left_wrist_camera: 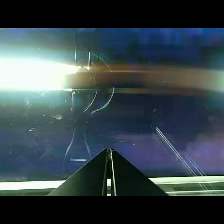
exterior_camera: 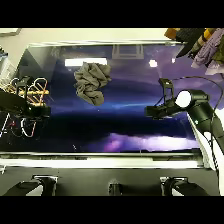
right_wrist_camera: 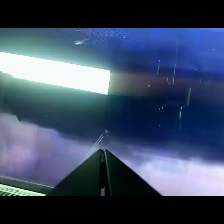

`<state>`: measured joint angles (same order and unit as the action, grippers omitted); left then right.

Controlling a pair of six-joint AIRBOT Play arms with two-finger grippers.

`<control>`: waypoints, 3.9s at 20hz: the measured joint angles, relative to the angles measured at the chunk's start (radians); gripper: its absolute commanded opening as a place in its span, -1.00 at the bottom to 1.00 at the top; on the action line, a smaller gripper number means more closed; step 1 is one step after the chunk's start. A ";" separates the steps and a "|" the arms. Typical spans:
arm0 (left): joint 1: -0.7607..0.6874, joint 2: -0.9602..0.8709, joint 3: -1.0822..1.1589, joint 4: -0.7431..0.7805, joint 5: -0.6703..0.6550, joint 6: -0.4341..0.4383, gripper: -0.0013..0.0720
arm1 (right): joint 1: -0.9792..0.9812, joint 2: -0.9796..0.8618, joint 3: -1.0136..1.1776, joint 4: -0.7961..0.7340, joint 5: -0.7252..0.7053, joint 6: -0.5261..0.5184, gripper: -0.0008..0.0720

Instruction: Fold the clothes and pants, and hang the long-sleeved shirts on hangers.

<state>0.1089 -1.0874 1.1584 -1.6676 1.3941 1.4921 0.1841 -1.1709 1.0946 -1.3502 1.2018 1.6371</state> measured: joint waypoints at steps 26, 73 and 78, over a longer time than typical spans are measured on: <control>-0.123 -0.403 0.126 -0.167 -0.668 -0.102 1.00 | 0.000 0.000 0.000 0.031 0.027 0.038 -0.52; -0.403 -0.085 0.376 -0.114 -0.146 -0.325 0.67 | -0.192 0.196 0.152 -0.027 0.181 0.125 0.40; -0.260 0.040 0.376 -0.031 -0.026 -0.290 0.67 | -0.446 0.182 0.034 0.212 0.146 -0.020 0.48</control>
<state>-0.1509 -1.0473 1.5345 -1.6985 1.3678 1.2018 -0.2619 -0.9894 1.1286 -1.1381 1.3476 1.6169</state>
